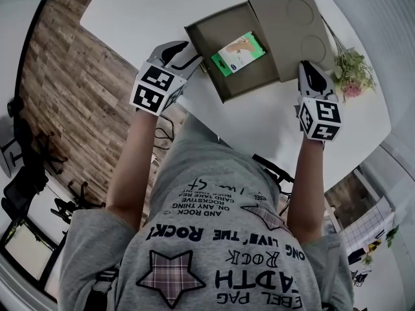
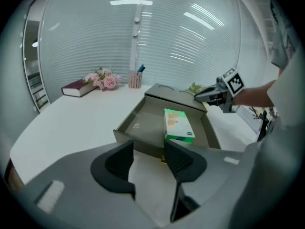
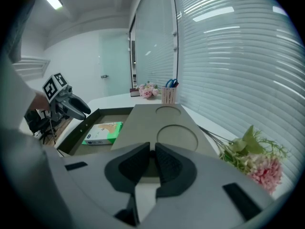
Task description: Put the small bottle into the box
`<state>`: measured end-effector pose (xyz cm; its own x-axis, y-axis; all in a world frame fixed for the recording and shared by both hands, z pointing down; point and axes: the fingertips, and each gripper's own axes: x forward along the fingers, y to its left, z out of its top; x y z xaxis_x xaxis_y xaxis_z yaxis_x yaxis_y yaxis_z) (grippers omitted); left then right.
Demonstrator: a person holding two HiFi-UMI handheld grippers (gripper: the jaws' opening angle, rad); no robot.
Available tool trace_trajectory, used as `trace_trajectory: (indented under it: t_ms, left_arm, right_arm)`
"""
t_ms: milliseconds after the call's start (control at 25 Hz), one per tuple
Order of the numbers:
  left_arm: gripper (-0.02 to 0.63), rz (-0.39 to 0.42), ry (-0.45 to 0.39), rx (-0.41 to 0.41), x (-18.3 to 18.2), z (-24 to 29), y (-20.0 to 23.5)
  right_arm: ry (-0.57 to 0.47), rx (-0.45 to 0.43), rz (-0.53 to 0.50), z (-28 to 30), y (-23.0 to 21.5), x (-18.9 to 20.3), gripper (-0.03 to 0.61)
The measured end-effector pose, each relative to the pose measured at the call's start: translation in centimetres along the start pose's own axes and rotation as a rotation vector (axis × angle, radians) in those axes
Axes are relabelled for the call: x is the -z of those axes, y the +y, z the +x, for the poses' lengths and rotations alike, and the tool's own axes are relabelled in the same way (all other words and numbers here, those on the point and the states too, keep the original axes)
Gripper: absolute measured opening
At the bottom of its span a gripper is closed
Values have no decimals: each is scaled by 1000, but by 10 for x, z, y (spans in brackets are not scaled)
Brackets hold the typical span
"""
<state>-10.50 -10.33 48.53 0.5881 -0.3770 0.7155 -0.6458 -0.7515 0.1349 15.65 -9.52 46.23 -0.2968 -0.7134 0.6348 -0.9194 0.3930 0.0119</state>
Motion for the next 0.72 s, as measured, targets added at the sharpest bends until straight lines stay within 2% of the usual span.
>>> trace_trajectory:
  t_ms: [80, 160, 440, 720]
  left_arm:
    - [190, -93, 19, -4, 2, 3, 4]
    - [195, -144, 20, -19, 2, 3, 6]
    - [195, -269, 8, -39, -2, 5, 12]
    - [195, -331, 56, -61, -2, 17, 13]
  right_arm:
    - [1, -1, -1, 1, 0, 0, 41]
    - [0, 0, -2, 2, -1, 0, 41]
    - [-1, 1, -4, -1, 1, -1, 41]
    - [-1, -2, -7, -1, 1, -2, 41]
